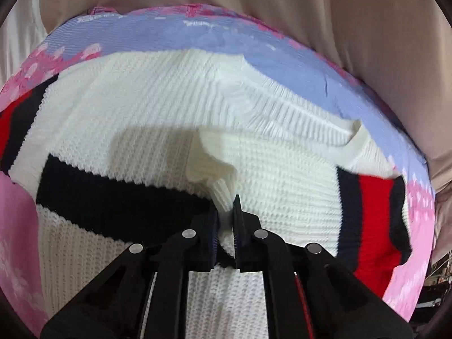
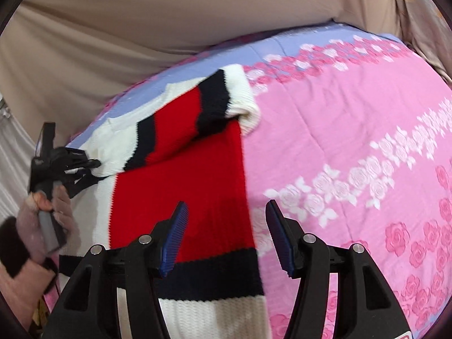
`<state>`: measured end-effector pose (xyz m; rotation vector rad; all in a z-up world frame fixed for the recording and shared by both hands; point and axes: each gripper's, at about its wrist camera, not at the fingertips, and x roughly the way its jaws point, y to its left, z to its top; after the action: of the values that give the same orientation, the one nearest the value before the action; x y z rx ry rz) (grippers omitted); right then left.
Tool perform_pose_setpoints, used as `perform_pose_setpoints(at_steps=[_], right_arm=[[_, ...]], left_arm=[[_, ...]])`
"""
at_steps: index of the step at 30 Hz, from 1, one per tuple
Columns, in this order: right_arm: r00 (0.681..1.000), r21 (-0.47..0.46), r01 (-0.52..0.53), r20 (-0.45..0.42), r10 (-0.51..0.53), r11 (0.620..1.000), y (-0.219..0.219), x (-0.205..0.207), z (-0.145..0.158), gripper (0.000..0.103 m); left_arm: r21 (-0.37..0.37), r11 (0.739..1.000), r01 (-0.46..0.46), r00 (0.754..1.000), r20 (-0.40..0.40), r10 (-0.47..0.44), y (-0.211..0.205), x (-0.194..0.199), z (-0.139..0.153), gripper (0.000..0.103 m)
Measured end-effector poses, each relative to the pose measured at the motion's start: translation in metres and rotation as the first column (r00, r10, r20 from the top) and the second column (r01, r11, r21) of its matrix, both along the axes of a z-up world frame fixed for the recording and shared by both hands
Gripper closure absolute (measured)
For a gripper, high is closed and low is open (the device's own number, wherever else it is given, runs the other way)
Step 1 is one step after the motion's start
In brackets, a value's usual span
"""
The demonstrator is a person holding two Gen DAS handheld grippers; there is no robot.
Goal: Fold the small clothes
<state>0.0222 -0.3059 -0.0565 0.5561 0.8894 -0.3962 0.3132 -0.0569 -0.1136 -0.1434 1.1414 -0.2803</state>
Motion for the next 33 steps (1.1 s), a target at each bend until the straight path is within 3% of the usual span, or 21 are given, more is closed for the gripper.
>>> perform_pose_setpoints(at_steps=[5,10,11,12,13,17,21,23,26,28,31,33], right_arm=[[0.999,-0.066,-0.039,-0.012,0.039,0.997,-0.005,0.035,-0.010,0.047],[0.998,-0.133,-0.022,-0.057,0.014,0.991,-0.030,0.096,-0.036,0.050],[0.998,-0.139,-0.020,-0.062,0.012,0.990,-0.034,0.104,-0.039,0.062],[0.997,-0.145,-0.016,-0.079,0.004,0.989,-0.038,0.115,-0.043,0.082],[0.996,-0.143,-0.003,-0.087,-0.010,0.990,-0.044,0.120,-0.046,0.088],[0.992,-0.092,0.107,-0.061,-0.113,0.990,-0.069,0.114,-0.055,0.091],[0.992,-0.096,0.104,-0.068,-0.111,0.990,-0.061,0.109,-0.048,0.089],[0.993,-0.116,0.098,-0.052,-0.104,0.988,-0.048,0.102,-0.030,0.087],[0.999,-0.140,0.039,-0.009,-0.041,0.989,-0.016,0.084,0.000,0.074],[0.999,-0.167,-0.035,-0.004,0.035,0.985,0.015,0.070,0.014,0.066],[0.985,-0.197,-0.170,-0.032,0.167,0.966,0.068,0.048,0.024,0.061],[0.970,-0.179,-0.242,-0.050,0.237,0.954,0.103,0.034,0.024,0.061]], left_arm=[[-0.021,0.999,-0.037,0.997,0.074,0.039,0.023,0.010,0.028,0.096],[0.038,0.999,-0.021,0.998,0.057,0.018,0.035,0.022,0.018,0.096],[0.049,0.999,-0.014,0.998,0.061,0.011,0.034,0.021,0.017,0.096],[0.066,0.998,-0.007,0.998,0.067,0.003,0.036,0.020,0.015,0.096],[0.075,0.997,-0.004,0.998,0.070,-0.001,0.040,0.018,0.016,0.096],[0.096,0.995,-0.004,0.998,0.066,-0.003,0.048,0.018,0.010,0.095],[0.124,0.992,0.008,0.999,0.039,-0.013,0.048,0.019,-0.005,0.093],[0.059,0.998,-0.012,0.999,0.035,0.010,0.058,0.013,0.001,0.091],[-0.114,0.987,-0.114,0.993,0.022,0.117,0.102,-0.002,0.022,0.076],[-0.181,0.960,-0.214,0.975,0.024,0.222,0.151,-0.009,0.033,0.058],[-0.166,0.910,-0.379,0.921,0.026,0.388,0.238,-0.008,0.034,0.054],[-0.126,0.865,-0.485,0.871,0.010,0.490,0.293,-0.001,0.027,0.054]])
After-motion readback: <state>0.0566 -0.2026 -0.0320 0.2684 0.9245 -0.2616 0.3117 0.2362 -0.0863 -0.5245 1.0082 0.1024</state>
